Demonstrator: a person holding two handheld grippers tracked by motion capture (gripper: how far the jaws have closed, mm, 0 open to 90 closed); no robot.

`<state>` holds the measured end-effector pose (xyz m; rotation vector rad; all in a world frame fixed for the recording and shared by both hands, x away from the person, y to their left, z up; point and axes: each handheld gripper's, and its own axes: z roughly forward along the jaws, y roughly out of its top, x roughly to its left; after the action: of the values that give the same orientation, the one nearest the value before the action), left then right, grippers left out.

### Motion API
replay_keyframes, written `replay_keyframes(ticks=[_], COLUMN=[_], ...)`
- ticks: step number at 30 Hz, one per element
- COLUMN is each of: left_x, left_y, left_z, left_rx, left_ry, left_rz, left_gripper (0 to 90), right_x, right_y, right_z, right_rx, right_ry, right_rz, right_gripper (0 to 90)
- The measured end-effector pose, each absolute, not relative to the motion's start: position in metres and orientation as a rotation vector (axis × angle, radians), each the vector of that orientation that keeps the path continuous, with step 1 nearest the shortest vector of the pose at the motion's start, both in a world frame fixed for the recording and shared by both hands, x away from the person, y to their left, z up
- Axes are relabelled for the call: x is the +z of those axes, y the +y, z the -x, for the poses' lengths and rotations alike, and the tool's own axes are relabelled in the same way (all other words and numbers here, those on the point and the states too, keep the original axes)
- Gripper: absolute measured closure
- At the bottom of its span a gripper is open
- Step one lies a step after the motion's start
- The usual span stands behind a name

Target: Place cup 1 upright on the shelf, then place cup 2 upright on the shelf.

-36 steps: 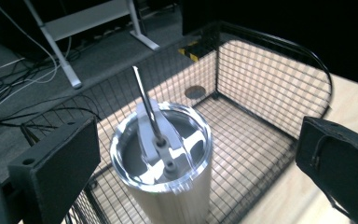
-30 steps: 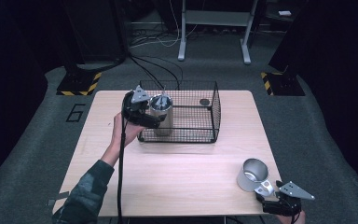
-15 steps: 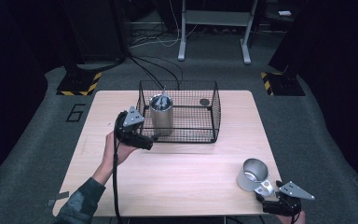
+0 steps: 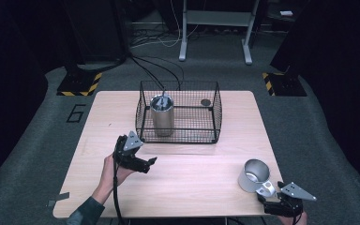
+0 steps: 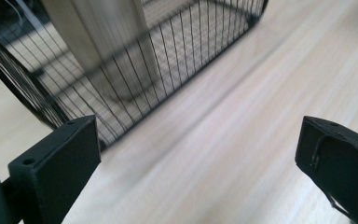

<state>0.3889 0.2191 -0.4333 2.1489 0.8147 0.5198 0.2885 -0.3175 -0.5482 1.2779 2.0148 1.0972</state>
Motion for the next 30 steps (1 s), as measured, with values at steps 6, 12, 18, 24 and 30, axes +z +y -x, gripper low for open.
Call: replay_keyframes(ticks=[6, 12, 18, 24, 30], left_x=[-0.466, -0.492, -0.509, -0.520, -0.531], left_y=[0.229, 0.238, 0.246, 0.255, 0.261], left_z=[-0.382, -0.379, -0.378, -0.378, -0.378], left_rx=[0.468, 0.461, 0.445, 0.435, 0.450], left_ry=[0.879, 0.932, 0.969, 1.002, 0.991], left_rz=[-2.171, -2.196, -2.214, -2.194, -2.171], left_gripper=[0.2, 0.2, 0.2, 0.2, 0.1], right_x=[-0.548, -0.548, -0.548, -0.548, -0.548], right_y=[-0.317, -0.318, -0.317, -0.317, -0.317], right_z=[-0.288, -0.288, -0.289, -0.289, -0.289], right_rx=[1.098, 1.097, 1.099, 1.100, 1.093], right_ry=[2.013, 2.016, 2.016, 2.013, 2.011], right_rz=[-1.277, -1.277, -1.278, -1.280, -1.279], right_gripper=[0.0, 0.0, 0.0, 0.0, 0.0])
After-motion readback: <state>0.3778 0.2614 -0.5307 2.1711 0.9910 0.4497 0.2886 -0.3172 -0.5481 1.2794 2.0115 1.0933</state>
